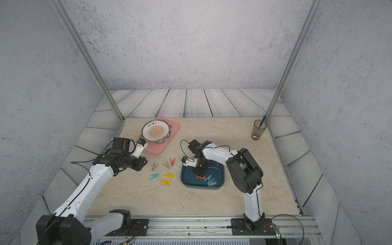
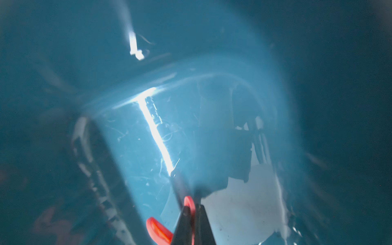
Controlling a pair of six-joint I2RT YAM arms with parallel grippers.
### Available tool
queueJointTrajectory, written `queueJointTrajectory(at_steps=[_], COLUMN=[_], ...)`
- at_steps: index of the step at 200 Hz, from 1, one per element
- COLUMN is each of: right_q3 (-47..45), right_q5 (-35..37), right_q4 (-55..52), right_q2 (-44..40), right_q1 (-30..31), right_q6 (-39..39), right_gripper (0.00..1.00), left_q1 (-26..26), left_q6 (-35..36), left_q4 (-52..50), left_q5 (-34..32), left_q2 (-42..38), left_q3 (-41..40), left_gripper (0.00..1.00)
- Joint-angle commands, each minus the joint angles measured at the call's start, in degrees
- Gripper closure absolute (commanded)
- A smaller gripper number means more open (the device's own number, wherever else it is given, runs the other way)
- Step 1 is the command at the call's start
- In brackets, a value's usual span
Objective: Take the clothespins out of the storage box
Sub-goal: Pick up the clothespin from the storage box, then place the clothespin at the center of the board.
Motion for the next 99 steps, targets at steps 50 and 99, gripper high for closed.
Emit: queueJointTrajectory(at_steps=[50,99], right_q3=[8.7,9.9], right_q5=[-8.4,-10.1], right_q4=[-1.9,10.7], right_q2=[-9.5,-6.4], right_q1=[1.4,8.7], right_q6=[12.6,27.2], right_gripper=[0.97,0.98], left_q1=[0.4,0.6], left_q6=[-0.7,-0.6], left_q4=[-1.0,-1.3], left_q5=[-0.6,-1.4], left_q2=[-0.8,-0.9], left_q3=[1.4,1.5], left_gripper=[0.63,0.63])
